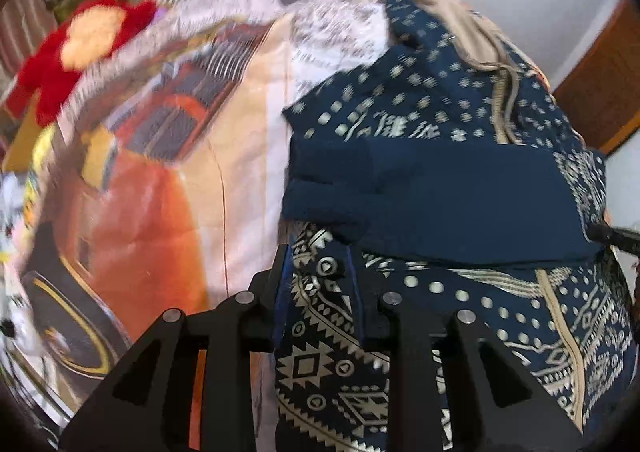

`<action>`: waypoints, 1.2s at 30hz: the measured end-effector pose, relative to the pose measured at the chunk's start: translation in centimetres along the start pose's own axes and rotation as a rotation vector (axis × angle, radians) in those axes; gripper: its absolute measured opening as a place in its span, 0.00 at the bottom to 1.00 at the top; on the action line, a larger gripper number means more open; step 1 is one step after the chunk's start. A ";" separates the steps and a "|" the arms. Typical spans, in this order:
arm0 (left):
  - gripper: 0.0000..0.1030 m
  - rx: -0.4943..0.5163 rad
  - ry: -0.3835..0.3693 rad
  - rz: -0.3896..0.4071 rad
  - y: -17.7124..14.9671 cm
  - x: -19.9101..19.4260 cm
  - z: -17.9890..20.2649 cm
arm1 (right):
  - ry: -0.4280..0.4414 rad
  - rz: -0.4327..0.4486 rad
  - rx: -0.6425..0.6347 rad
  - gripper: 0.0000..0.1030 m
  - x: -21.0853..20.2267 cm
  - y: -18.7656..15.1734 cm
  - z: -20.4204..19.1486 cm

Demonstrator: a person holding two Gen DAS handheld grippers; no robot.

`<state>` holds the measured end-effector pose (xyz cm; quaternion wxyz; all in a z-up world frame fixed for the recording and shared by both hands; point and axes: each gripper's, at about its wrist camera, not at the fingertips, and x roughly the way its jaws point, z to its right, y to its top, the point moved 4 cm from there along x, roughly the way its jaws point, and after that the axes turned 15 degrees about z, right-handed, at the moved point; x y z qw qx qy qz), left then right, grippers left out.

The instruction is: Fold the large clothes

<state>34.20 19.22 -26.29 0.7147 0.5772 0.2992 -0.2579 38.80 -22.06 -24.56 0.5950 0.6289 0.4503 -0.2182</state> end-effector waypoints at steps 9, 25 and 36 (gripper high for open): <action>0.60 0.097 -0.019 0.155 6.4 -2.5 2.7 | 0.033 0.093 -0.077 0.07 -3.2 3.7 -2.6; 0.61 -0.057 -0.096 0.079 15.2 8.8 5.6 | 0.044 0.322 -0.172 0.07 0.7 16.4 -4.0; 0.62 -0.203 -0.175 0.002 18.5 17.4 6.6 | 0.119 0.227 0.039 0.07 8.8 22.3 -2.7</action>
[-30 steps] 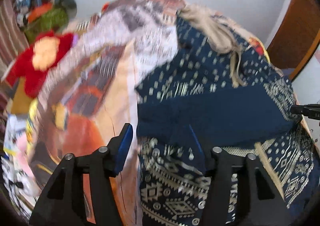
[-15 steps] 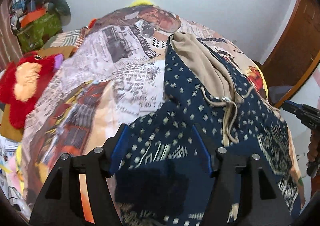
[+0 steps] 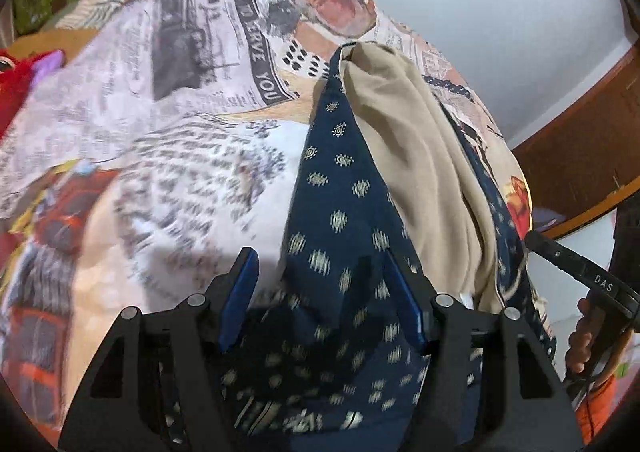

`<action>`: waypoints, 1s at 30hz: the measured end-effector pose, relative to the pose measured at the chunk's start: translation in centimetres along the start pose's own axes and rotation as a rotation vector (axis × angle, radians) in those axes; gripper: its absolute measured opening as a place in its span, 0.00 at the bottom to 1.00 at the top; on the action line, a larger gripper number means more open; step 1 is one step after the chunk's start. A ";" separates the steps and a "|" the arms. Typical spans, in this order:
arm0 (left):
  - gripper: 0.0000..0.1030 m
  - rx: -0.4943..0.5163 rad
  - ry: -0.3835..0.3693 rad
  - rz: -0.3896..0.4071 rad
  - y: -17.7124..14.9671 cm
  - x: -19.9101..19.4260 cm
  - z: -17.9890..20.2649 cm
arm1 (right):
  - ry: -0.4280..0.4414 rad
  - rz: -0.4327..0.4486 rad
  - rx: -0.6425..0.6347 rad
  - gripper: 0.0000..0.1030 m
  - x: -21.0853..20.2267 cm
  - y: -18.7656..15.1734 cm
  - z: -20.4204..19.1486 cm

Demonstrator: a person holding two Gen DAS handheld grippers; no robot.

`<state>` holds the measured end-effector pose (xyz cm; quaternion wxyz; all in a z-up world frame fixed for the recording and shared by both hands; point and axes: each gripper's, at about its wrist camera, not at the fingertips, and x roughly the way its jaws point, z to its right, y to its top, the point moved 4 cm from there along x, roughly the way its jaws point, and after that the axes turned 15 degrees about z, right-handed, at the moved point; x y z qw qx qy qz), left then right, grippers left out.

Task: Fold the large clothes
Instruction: 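Grasp the garment hem with both grippers and lift it toward the beige hood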

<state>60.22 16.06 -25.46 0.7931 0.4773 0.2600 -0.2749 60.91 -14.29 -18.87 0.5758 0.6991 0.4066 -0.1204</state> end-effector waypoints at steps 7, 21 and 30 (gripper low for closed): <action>0.69 -0.093 -0.026 -0.015 -0.4 2.9 -0.5 | 0.023 -0.035 0.115 0.07 3.9 1.0 1.9; 0.08 0.017 -0.073 0.019 -0.5 0.8 2.6 | 0.053 -0.102 0.083 0.08 4.9 -0.3 1.3; 0.07 0.048 -0.217 -0.013 -2.0 -5.1 2.9 | 0.132 -0.132 0.052 0.08 -0.2 -1.0 0.4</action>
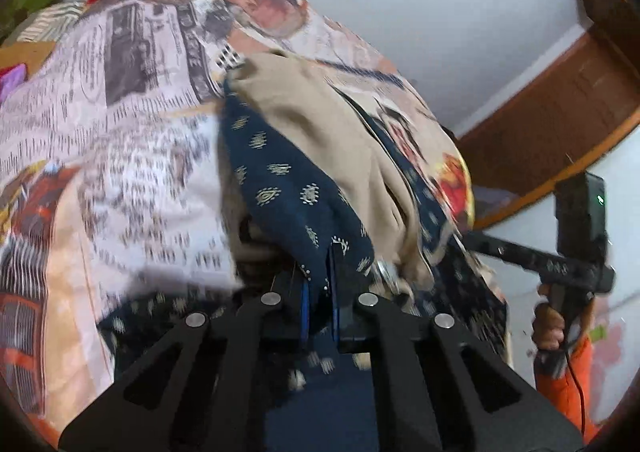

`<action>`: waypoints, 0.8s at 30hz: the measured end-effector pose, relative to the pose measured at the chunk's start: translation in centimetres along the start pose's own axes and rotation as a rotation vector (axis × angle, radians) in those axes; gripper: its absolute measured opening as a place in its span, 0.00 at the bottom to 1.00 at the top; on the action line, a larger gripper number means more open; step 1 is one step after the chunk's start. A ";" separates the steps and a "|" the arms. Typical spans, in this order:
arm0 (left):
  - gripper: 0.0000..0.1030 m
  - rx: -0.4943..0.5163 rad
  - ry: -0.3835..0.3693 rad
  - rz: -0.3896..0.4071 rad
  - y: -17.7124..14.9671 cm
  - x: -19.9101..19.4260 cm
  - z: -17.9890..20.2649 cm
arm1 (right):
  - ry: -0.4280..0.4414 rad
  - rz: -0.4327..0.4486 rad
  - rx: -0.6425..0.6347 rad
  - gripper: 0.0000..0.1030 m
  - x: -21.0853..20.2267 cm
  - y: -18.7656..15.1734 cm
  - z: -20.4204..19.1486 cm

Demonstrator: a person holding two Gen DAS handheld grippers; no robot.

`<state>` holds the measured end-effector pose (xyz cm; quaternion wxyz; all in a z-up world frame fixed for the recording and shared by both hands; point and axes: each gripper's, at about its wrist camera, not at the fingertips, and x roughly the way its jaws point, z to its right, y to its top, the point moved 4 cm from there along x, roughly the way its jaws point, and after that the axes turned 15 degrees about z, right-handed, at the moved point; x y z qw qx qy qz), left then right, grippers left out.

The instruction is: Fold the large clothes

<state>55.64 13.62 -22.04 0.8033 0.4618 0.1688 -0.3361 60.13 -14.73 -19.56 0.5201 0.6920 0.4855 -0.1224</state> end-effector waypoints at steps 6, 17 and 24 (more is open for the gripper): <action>0.26 0.081 0.111 -0.095 -3.0 -1.5 -0.1 | -0.023 -0.004 -0.040 0.08 -3.7 -2.3 -0.5; 0.73 -0.085 0.226 0.083 5.1 0.0 -3.1 | -0.123 0.105 -0.282 0.08 -8.8 -5.2 -1.7; 0.67 -0.138 0.336 0.020 6.7 8.3 -6.2 | -0.097 0.136 -0.181 0.08 -9.4 -4.7 0.0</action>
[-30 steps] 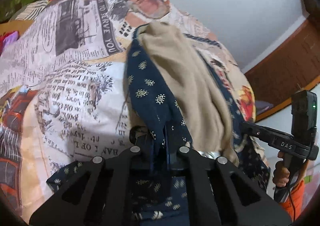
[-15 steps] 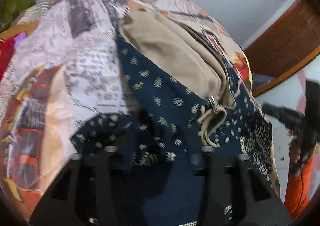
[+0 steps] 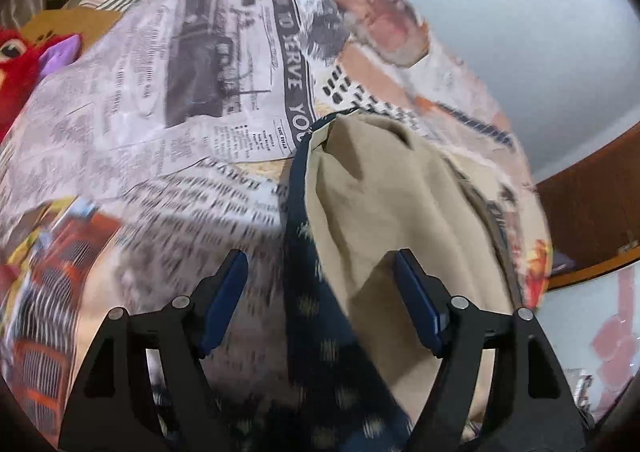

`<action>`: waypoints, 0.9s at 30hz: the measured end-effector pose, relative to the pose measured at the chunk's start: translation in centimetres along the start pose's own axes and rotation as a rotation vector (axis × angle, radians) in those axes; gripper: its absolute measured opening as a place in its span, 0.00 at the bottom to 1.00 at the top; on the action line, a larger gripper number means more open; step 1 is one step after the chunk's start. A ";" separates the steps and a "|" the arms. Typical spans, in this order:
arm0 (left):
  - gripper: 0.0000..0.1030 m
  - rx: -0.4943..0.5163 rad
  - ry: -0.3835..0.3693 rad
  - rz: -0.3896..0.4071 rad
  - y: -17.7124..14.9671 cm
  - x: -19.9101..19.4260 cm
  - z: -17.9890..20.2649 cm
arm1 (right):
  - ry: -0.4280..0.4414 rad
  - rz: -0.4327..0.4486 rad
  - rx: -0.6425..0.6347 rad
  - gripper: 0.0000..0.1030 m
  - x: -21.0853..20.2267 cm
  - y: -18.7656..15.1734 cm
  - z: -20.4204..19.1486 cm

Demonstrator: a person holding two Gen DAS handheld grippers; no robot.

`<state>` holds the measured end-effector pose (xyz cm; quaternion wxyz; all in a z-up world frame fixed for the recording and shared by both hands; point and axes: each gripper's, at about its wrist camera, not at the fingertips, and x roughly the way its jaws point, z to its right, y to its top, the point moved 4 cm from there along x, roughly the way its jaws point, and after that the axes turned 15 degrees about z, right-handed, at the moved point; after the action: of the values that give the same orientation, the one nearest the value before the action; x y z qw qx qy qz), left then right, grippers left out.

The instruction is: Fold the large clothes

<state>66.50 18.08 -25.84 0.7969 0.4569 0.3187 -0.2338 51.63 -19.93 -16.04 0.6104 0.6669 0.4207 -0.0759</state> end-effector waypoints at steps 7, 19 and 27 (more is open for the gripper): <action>0.05 0.199 0.011 0.052 0.2 -0.5 3.7 | -0.068 -0.056 0.025 0.08 0.5 -2.0 3.1; 0.05 0.506 -0.320 0.137 -6.6 -19.5 12.7 | -0.024 -0.035 0.064 0.08 -4.0 -2.5 1.1; 0.05 0.605 -0.319 -0.064 -19.4 -22.5 8.2 | 0.024 -0.019 0.001 0.08 -9.1 -3.7 -3.9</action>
<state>40.56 3.51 -17.72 0.6574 0.6200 0.1206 -0.4109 41.81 -21.18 -12.29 0.6041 0.6641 0.4343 -0.0738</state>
